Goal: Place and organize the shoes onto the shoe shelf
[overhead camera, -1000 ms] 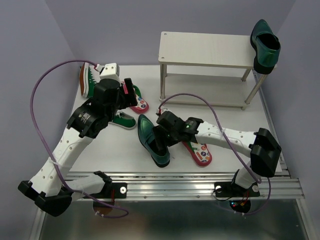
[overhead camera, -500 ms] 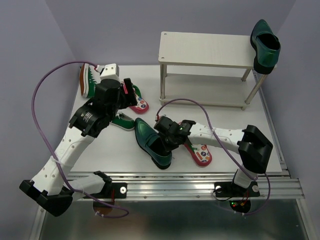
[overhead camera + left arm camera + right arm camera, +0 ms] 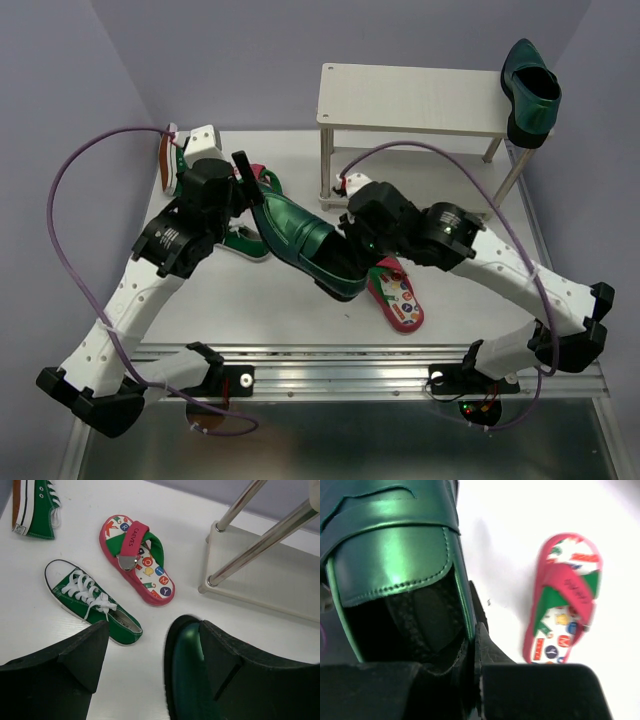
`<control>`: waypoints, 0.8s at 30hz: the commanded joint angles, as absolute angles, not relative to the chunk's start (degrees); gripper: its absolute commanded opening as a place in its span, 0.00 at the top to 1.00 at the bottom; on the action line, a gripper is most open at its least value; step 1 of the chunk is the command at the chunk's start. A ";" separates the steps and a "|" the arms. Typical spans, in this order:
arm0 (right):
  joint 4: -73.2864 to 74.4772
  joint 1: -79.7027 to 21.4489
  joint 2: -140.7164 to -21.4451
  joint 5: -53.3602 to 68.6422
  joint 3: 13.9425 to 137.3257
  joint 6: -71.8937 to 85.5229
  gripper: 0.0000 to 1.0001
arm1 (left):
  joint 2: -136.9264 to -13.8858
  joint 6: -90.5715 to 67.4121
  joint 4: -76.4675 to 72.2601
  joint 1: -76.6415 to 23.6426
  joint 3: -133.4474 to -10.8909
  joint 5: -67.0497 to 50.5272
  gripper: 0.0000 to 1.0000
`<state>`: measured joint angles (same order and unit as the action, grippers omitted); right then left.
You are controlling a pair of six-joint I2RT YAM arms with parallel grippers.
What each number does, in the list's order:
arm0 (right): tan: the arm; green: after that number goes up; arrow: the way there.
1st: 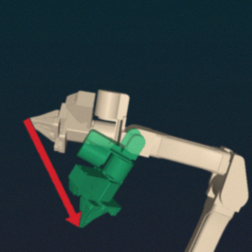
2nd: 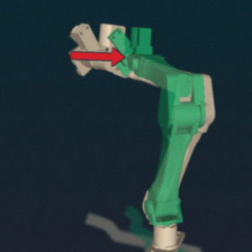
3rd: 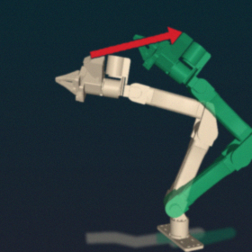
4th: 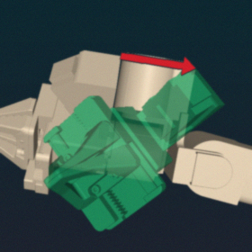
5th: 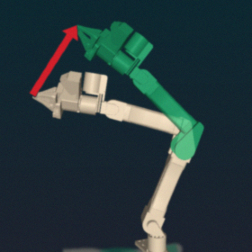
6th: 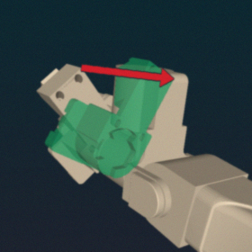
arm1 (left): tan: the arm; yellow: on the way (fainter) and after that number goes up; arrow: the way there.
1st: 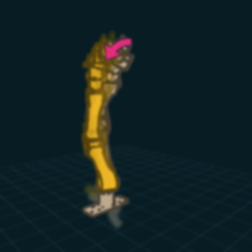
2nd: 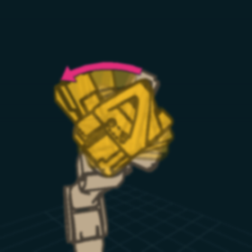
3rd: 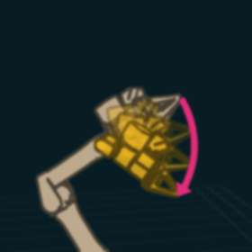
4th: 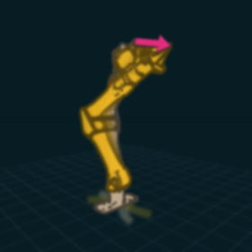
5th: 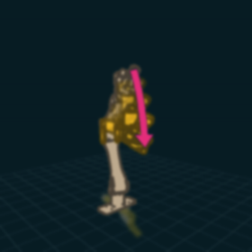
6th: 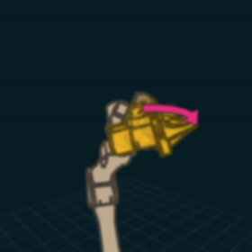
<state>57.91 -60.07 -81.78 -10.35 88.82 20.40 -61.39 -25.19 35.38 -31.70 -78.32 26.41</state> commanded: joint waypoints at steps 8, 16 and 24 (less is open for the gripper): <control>66.10 -58.71 -87.62 -40.06 129.79 20.13 0.99 | -59.41 -26.72 32.78 -31.20 -78.58 27.78 0.17; 57.32 -50.98 -87.19 -47.45 134.29 15.21 0.99 | -57.57 -26.72 32.87 -31.20 -78.13 28.92 0.17; 52.03 -42.02 -87.36 -52.47 135.08 11.52 0.99 | -57.48 -25.93 32.17 -31.20 -77.17 27.07 0.17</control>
<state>64.23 -45.17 -89.19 -47.22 131.09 12.93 -58.37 -26.41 33.61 -31.38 -78.22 27.18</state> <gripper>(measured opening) 0.069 0.832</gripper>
